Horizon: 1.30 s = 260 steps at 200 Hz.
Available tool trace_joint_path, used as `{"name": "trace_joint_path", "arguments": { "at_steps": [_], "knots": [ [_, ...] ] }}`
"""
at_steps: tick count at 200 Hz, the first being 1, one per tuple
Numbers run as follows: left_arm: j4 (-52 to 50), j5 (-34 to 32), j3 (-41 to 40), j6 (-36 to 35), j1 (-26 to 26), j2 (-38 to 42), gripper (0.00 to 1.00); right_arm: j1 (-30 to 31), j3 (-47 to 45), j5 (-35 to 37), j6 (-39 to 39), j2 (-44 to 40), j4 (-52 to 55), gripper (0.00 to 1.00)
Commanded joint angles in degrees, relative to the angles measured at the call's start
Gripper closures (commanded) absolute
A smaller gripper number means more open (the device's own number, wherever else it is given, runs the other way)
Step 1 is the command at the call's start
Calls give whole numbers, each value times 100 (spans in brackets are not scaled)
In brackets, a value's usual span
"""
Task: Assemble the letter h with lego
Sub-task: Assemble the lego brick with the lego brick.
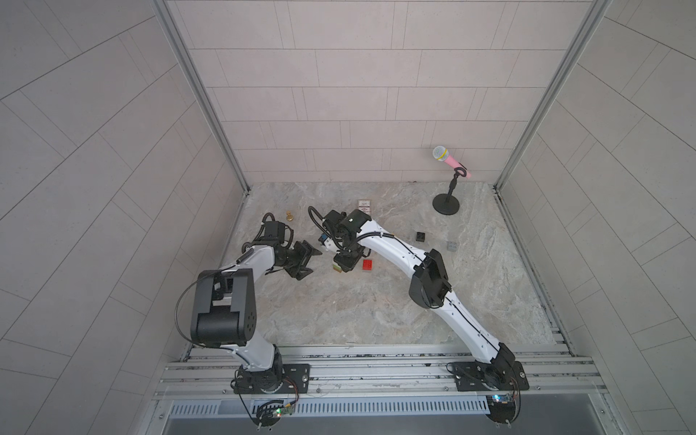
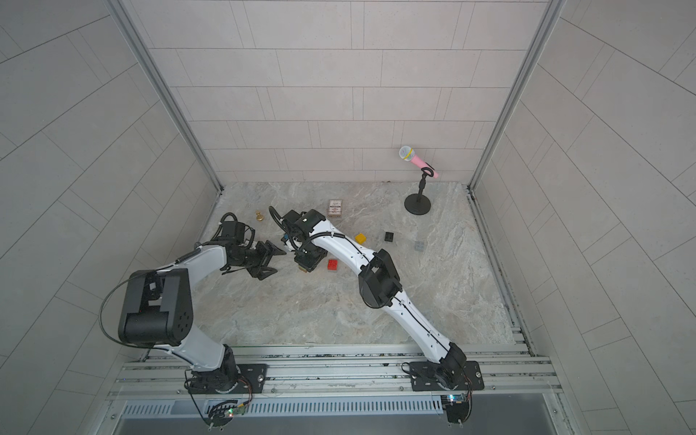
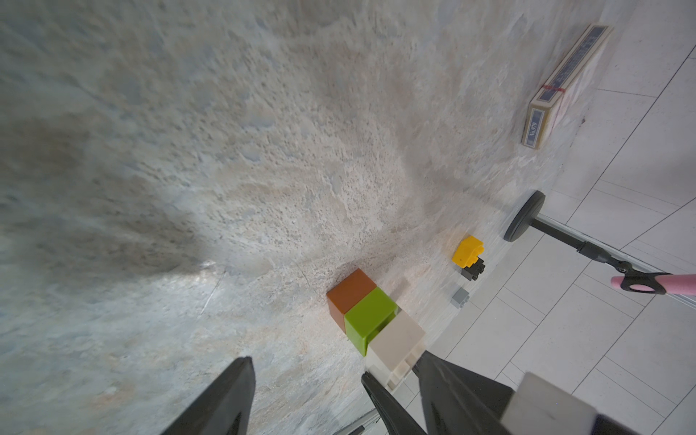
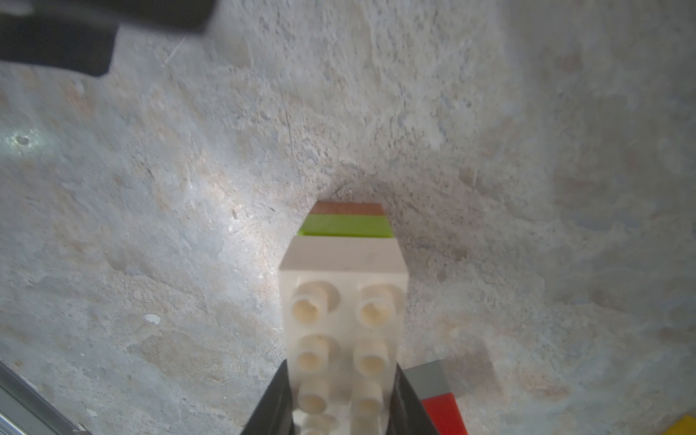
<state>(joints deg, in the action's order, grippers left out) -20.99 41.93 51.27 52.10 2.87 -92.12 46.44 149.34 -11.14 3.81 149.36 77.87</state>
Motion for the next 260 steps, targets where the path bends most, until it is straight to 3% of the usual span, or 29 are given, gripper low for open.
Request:
{"name": "trace_joint_path", "arguments": {
  "at_steps": [1, 30, 165, 176, 260],
  "knots": [
    [51, -19, -77, 56, 32, 159, 24, -36, -87, 141, -374, 449, 577, 91],
    [51, -10, -73, 59, 33, 165, 23, -36, -88, 134, -444, 450, 466, 83],
    [60, 28, -72, 64, 24, 168, 21, -97, -111, -265, -733, 155, -148, 74],
    [60, 26, -72, 64, 24, 160, 21, -92, -109, -280, -740, 151, -166, 68],
    [78, 35, -81, 87, 19, 168, 21, -99, -163, -216, -743, 142, -219, 66]
  ]
}}
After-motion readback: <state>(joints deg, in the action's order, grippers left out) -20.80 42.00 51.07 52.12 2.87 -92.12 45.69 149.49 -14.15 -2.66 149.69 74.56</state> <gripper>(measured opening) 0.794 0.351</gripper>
